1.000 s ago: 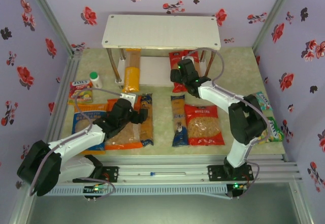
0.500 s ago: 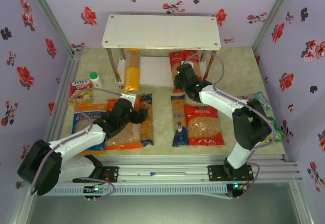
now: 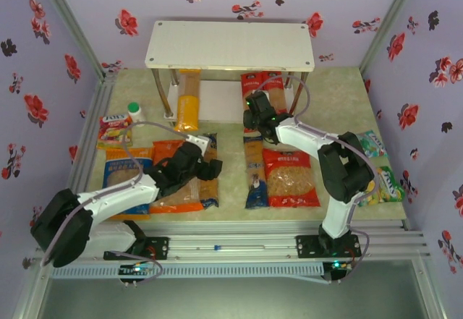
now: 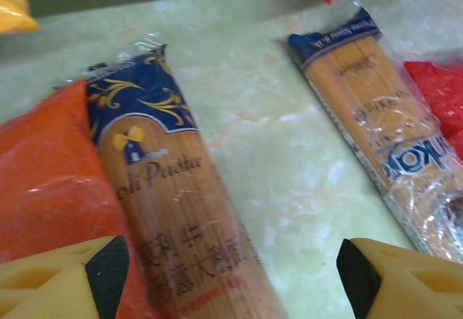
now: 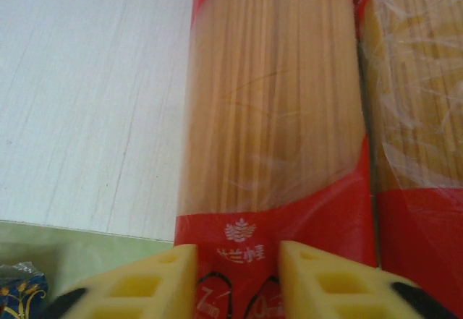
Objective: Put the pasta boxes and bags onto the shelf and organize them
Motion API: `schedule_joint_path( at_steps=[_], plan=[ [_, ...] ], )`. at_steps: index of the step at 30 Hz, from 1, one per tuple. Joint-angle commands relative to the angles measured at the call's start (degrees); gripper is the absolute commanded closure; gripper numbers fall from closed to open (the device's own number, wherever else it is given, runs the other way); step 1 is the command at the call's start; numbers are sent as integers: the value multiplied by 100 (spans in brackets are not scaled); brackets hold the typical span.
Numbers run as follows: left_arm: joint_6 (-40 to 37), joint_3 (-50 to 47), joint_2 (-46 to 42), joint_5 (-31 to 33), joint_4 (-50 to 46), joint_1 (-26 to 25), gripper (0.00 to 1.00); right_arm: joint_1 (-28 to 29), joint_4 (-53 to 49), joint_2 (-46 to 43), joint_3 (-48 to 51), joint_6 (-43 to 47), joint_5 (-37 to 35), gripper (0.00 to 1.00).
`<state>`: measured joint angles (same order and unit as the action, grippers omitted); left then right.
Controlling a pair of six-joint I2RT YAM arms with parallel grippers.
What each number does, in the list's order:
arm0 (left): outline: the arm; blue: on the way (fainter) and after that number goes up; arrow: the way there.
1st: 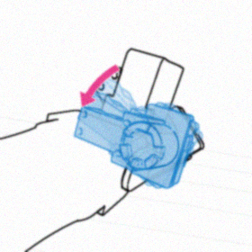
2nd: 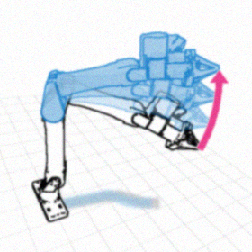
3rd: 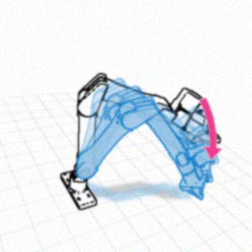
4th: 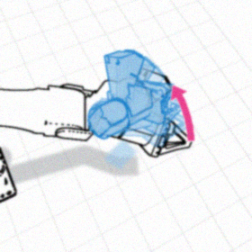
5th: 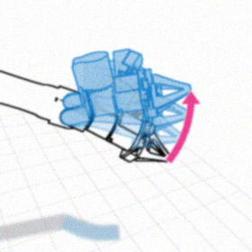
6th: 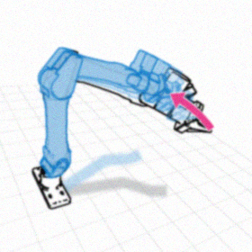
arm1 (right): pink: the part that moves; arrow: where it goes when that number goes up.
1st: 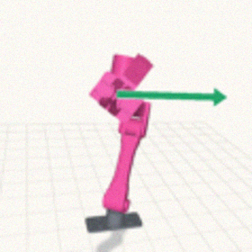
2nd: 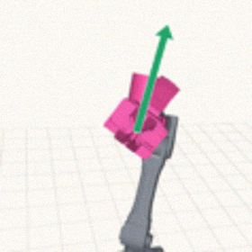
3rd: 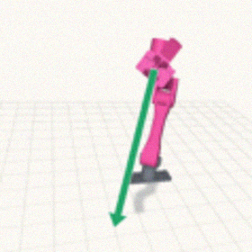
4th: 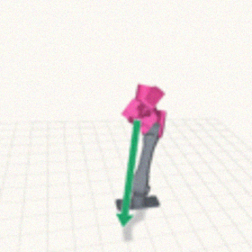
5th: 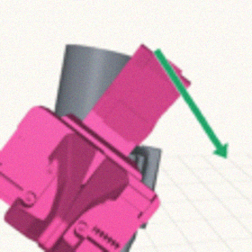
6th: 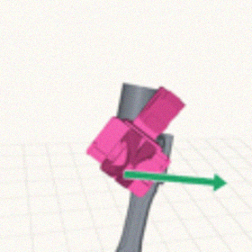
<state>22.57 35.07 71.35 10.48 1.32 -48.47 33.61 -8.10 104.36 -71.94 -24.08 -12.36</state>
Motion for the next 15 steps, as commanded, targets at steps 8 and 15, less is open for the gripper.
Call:
schedule_joint_path(
  at_steps=[8, 15],
  plan=[
    [758, 486, 945, 142, 285, -990, 14, -28, -111, -2066, 675, 132, -244, 29],
    [1209, 908, 1961, -444, 1076, -1261, 11, -36, -216, -3105, 1424, 12, -432, 21]
  ],
)
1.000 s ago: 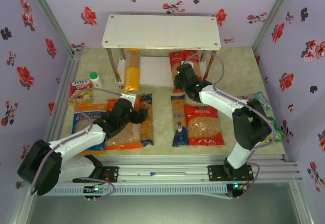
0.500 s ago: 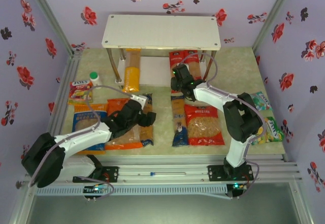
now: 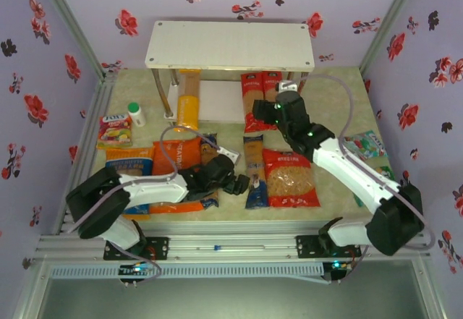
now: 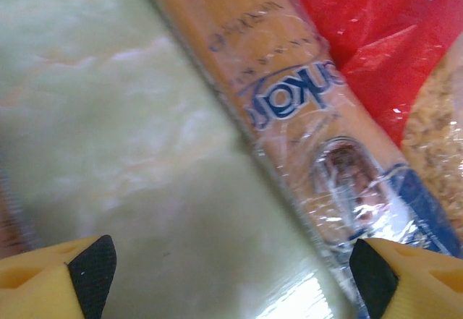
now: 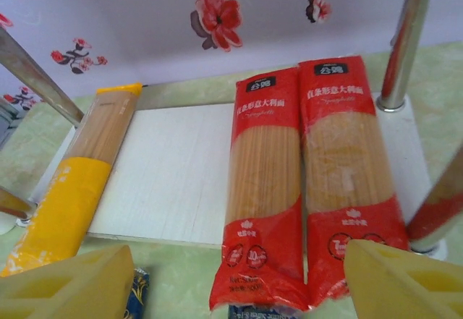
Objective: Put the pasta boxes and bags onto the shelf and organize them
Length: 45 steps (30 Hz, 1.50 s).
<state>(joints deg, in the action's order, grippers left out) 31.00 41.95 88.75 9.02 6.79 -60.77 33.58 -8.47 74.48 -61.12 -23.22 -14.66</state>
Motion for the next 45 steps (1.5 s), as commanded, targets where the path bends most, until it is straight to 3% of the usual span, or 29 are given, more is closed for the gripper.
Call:
schedule_joint_path(
  at_steps=[1, 12, 25, 30, 34, 38, 45],
  plan=[
    [416, 284, 337, -376, 598, -31, 10, -27, -175, -241, 447, -75, -246, 21],
    [801, 779, 1021, -717, 671, -40, 9, -62, -42, -862, 906, -103, -222, 17],
    [763, 1794, 1917, -561, -586, -63, 8, -211, 16, -1148, 1084, -85, -98, 14],
    [562, 2167, 2146, -172, -1370, -152, 9, -273, 38, -1250, 1155, -81, -56, 14],
    [431, 2316, 2245, 241, -1924, -202, 16, -291, 38, -1268, 1155, -91, 5, 14],
    [419, 2170, 2228, 434, -2092, -202, 23, -298, 25, -1269, 1146, -103, 30, 14],
    [466, 1660, 1818, 779, -2381, -72, 24, -294, 25, -1287, 1155, -137, 62, 14]
  ],
)
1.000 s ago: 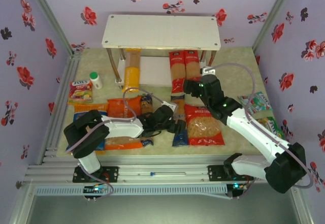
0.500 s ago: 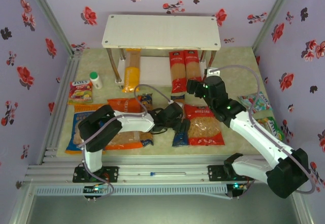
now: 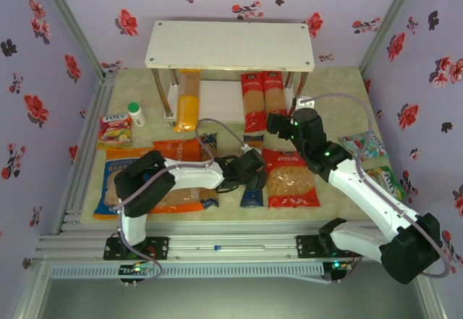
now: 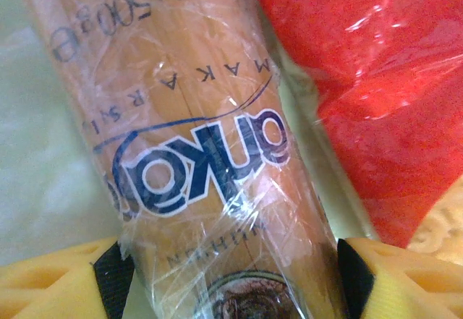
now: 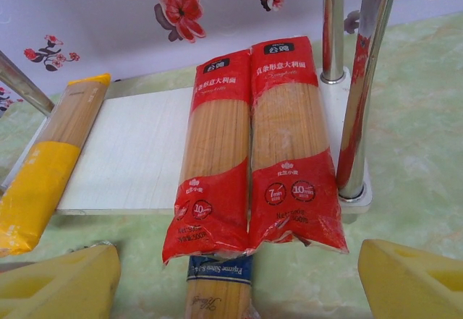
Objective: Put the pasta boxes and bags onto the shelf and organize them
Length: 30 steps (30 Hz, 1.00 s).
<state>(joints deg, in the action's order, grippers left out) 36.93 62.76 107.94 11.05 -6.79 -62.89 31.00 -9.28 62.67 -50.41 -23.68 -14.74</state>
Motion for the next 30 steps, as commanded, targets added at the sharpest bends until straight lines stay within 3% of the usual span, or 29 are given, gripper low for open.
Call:
schedule_joint_path(
  at_steps=[1, 11, 22, 25, 30],
  plan=[
    [-125, -520, -204, 599, -1058, 169, 24, -38, 107, -104, 84, -98, 79, 14],
    [-322, -840, -533, 532, -1226, 256, 13, -36, 196, -106, 137, -220, 203, 14],
    [-1042, -589, -415, 83, -1120, -37, 10, -36, 236, -74, 155, -277, 214, 13],
    [-1161, -498, -330, 21, -1206, -63, 17, -41, 242, -62, 155, -295, 244, 13],
    [-1170, -484, -360, 2, -1261, -65, 41, -33, 225, -77, 155, -303, 240, 14]
  ],
)
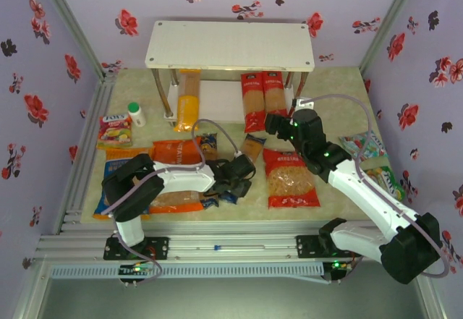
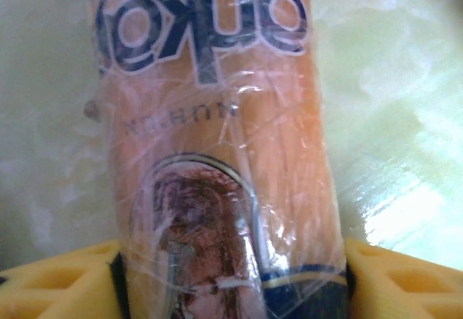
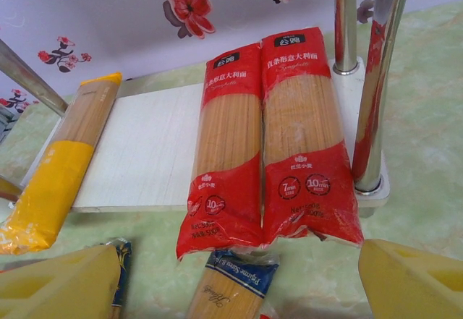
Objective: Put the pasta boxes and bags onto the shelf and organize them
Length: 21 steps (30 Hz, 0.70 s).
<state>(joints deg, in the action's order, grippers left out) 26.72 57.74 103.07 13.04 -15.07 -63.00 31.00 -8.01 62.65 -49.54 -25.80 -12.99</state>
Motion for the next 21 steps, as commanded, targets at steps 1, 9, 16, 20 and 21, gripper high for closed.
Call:
schedule_joint_path(
  at_steps=[1, 9, 16, 20, 21],
  plan=[
    [-149, 26, 97, -197, -457, -54, 45, -33, 98, -80, 67, -92, 74, 13],
    [-264, 14, -260, -337, -773, -15, 98, -33, 106, -121, 67, -100, 139, 14],
    [-368, -205, -931, -655, -958, 163, 100, -40, 116, -168, 58, -91, 196, 14],
    [-464, -205, -1414, -693, -1313, 272, 100, -40, 106, -190, 41, -72, 209, 14],
    [-466, -232, -1541, -705, -1332, 309, 100, -33, 101, -188, 36, -72, 218, 14]
  ],
)
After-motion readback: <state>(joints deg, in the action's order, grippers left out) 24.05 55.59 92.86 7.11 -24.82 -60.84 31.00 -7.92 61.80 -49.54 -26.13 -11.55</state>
